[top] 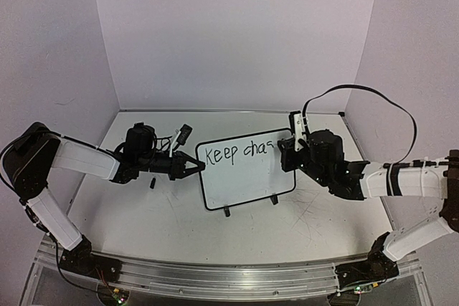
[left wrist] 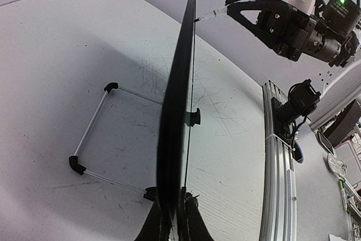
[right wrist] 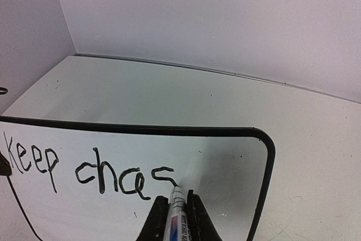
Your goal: Write a sentence on the whiteboard
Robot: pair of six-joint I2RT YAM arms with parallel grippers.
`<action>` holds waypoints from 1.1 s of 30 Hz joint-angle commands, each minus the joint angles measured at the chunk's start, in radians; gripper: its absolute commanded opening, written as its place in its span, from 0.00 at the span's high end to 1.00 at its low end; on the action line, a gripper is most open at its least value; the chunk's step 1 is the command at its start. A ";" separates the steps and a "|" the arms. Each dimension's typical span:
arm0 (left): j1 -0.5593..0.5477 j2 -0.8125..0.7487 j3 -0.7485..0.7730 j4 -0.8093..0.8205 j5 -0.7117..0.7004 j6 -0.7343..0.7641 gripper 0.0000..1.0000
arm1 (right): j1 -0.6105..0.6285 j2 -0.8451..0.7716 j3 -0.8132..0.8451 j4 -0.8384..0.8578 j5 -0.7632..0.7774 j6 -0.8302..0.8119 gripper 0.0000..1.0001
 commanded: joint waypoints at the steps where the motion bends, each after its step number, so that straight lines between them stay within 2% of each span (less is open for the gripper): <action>1: 0.004 -0.010 0.025 -0.048 -0.096 0.072 1.00 | 0.000 -0.027 -0.015 -0.011 0.015 0.018 1.00; 23: 0.004 -0.018 0.020 -0.050 -0.101 0.074 1.00 | 0.014 0.041 0.015 0.035 -0.054 0.043 1.00; 33: 0.004 -0.019 0.021 -0.050 -0.103 0.075 1.00 | -0.001 -0.090 -0.002 0.072 -0.057 0.031 1.00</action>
